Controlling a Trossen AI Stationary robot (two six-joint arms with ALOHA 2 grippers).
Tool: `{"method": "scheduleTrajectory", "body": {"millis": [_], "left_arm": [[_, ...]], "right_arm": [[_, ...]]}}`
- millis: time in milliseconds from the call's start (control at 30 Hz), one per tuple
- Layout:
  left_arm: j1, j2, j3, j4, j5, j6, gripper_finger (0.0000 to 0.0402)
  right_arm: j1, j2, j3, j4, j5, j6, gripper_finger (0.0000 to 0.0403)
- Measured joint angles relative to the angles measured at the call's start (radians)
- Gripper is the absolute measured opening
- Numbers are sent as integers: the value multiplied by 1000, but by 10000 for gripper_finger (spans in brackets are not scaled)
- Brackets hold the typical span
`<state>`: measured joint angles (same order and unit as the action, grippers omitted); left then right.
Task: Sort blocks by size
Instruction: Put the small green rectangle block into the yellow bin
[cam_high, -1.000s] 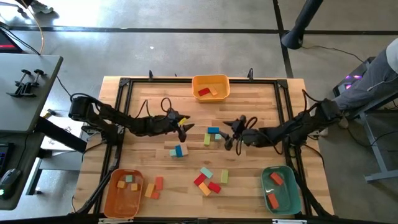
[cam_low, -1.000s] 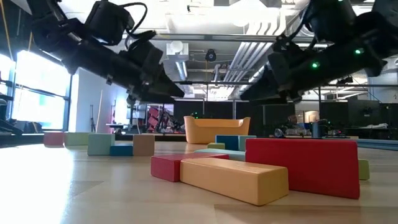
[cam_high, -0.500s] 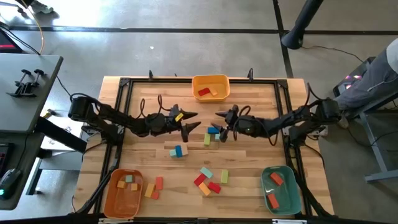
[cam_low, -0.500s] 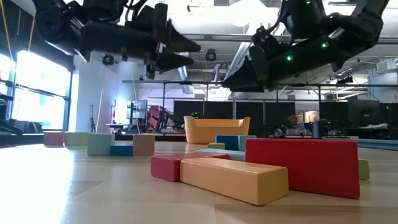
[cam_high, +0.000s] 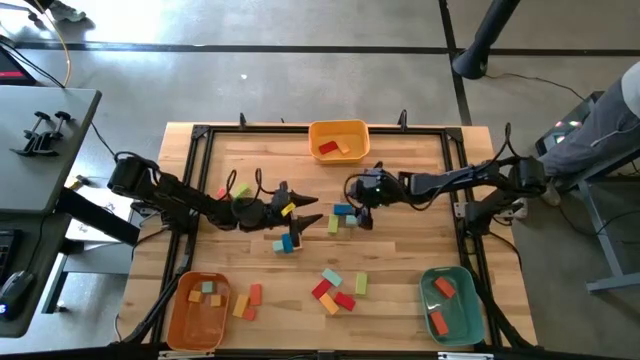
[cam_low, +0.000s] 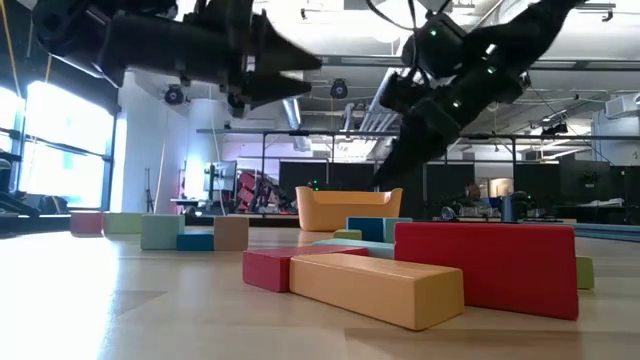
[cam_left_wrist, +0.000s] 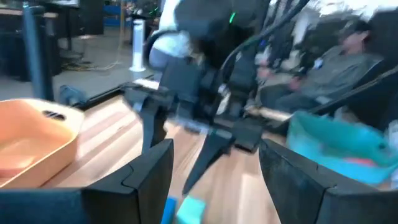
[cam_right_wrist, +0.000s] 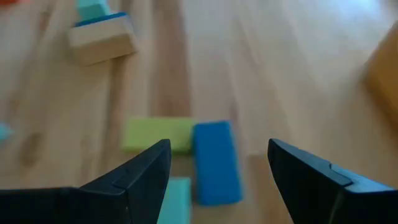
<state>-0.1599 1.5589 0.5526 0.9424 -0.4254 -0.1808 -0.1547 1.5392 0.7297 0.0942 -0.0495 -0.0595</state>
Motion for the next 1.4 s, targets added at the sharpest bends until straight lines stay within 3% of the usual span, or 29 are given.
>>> {"method": "scheduleTrajectory", "body": {"millis": [167,267,333,433,500,633,733,867,1067,1200,1400], "left_arm": [[-11,-1,0,-111,-146,-81,225],[-31,-2,4,-213,-231,-106,225],[-47,-8,24,-326,-345,-180,222],[-47,-62,72,-632,-482,-359,214],[-24,-121,118,-922,-480,-521,207],[53,-220,211,-1476,-336,-802,193],[102,-266,223,-1651,-286,-828,187],[132,-275,213,-1567,-277,-730,185],[85,-164,214,-1030,-235,-287,185],[69,-54,214,-748,-207,-91,185],[68,21,217,-650,-229,-36,185]], "right_arm": [[5,-1,17,28,-66,-84,265],[23,-9,17,24,-52,-99,265],[37,-13,17,26,-1,-106,265],[54,-13,17,29,62,-125,265],[59,-14,17,29,69,-125,265],[59,-14,17,29,64,-111,265],[67,-14,13,23,48,-98,265],[113,-14,13,43,42,-104,265],[166,9,13,89,39,-75,265],[169,91,30,89,-49,-74,260],[147,245,199,-45,-83,-78,181]]}}
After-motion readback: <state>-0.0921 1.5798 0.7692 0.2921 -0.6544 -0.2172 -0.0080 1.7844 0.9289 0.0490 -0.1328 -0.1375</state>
